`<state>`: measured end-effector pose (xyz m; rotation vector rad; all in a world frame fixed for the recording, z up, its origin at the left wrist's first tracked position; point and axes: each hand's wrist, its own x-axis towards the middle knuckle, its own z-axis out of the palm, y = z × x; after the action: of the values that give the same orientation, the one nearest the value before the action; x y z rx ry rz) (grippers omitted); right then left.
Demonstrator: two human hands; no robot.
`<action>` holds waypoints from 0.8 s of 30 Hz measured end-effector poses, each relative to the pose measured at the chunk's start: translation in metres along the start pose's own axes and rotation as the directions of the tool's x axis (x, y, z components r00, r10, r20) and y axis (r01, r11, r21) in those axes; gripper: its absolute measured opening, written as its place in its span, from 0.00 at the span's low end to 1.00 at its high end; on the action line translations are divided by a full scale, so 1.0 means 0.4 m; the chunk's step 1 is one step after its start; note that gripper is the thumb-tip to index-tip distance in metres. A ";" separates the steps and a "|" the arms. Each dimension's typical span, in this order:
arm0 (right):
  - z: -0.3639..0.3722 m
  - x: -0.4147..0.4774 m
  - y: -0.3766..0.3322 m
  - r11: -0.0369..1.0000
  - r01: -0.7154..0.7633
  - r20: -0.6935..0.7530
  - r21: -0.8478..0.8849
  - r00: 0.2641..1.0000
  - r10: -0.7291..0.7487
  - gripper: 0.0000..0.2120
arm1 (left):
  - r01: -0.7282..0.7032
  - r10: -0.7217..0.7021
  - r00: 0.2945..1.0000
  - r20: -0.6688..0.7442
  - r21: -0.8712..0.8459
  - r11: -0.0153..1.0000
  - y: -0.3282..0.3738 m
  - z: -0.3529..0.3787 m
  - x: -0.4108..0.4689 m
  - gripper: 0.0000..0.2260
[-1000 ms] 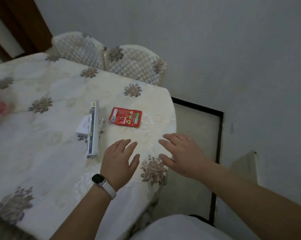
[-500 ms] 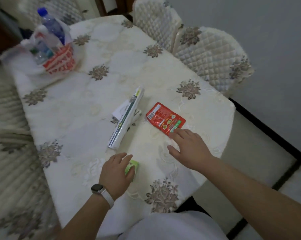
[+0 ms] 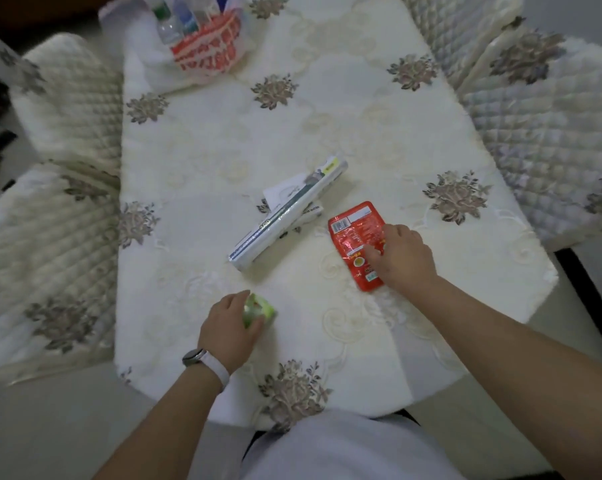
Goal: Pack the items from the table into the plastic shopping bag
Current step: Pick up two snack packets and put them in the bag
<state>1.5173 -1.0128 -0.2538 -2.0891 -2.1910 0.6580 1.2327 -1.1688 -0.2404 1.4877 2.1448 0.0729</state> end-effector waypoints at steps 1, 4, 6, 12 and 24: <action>0.009 0.008 -0.006 1.000 -0.018 0.018 0.000 1.000 0.018 0.27 | 0.031 -0.031 1.000 0.003 -0.007 0.999 -0.007 0.009 -0.006 0.27; 0.034 0.020 -0.025 0.999 -0.025 0.014 -0.020 1.000 0.025 0.33 | 0.049 -0.050 0.997 -0.056 -0.011 0.999 -0.016 0.033 -0.021 0.29; 0.043 0.024 -0.031 0.999 -0.001 0.014 -0.055 1.000 0.002 0.36 | 0.064 -0.066 0.994 -0.085 -0.032 0.997 -0.016 0.045 -0.021 0.28; 0.044 0.044 -0.051 0.999 0.010 0.070 -0.044 0.997 -0.007 0.44 | 0.163 -0.176 0.982 -0.074 -0.156 0.974 0.005 0.055 -0.026 0.26; 0.018 0.042 -0.067 0.961 -0.141 0.330 0.238 0.942 0.056 0.15 | 0.254 -0.306 0.949 -0.076 -0.389 0.885 0.027 0.036 -0.070 0.09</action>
<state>1.4881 -0.9985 -0.2556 -2.0854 -2.0082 1.3010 1.2556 -1.1928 -0.2386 0.9674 2.2721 0.4671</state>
